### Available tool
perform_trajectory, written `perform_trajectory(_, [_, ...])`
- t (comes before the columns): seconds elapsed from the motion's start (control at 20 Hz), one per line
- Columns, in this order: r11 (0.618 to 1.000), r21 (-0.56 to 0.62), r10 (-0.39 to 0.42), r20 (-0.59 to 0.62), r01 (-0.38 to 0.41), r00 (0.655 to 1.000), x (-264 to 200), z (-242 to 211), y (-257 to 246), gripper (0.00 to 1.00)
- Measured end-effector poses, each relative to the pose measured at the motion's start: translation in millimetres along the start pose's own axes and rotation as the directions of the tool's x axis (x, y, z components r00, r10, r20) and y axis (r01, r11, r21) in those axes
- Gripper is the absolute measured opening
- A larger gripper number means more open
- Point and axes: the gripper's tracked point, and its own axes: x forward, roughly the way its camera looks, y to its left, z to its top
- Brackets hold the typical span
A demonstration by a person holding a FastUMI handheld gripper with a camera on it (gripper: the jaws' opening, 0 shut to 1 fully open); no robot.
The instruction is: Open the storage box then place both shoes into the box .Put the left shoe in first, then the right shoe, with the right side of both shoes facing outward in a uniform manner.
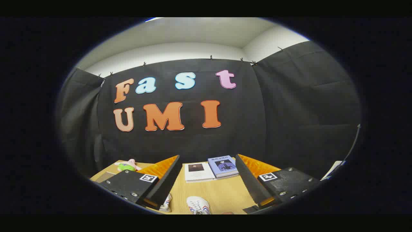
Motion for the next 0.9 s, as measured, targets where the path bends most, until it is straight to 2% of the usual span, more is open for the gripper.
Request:
perform_trajectory(0.65, [1.0,0.011,-0.021,-0.005,0.021,1.0,-2.6,3.3,-7.0,0.99])
perform_trajectory(0.9, [0.999,0.045,0.001,-0.003,-0.001,1.0,3.2,3.8,0.2,0.99])
